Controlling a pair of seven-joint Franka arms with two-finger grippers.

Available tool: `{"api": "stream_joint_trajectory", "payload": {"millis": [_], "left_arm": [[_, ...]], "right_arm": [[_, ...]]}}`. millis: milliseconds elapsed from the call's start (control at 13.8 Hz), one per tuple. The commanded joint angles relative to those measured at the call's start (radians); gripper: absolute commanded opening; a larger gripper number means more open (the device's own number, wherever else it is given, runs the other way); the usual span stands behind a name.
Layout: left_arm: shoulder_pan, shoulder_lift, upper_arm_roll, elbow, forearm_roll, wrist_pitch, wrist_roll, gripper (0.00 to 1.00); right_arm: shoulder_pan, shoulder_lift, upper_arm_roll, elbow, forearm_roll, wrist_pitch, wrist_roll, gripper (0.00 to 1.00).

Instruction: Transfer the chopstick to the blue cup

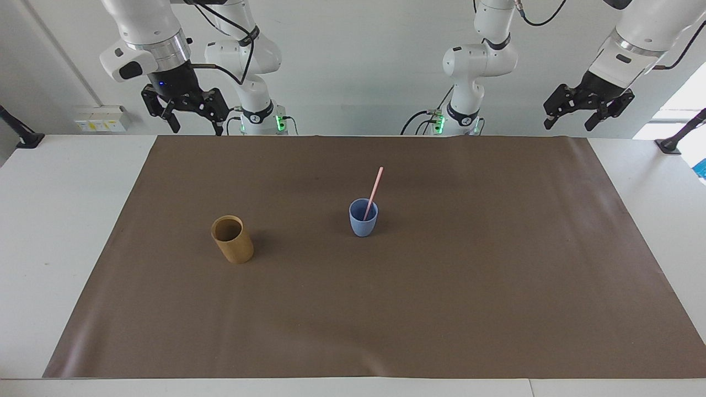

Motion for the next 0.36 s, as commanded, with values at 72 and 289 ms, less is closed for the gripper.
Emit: {"api": "stream_joint_trajectory", "payload": {"millis": [72, 289], "left_arm": [[0.013, -0.009, -0.009, -0.010, 0.011, 0.001, 0.010, 1.00], [0.013, -0.007, -0.009, -0.010, 0.011, 0.005, 0.002, 1.00]], "right_arm": [[-0.015, 0.010, 0.005, 0.019, 0.025, -0.017, -0.014, 1.00], [-0.015, 0.010, 0.005, 0.019, 0.025, -0.017, -0.014, 1.00]]}}
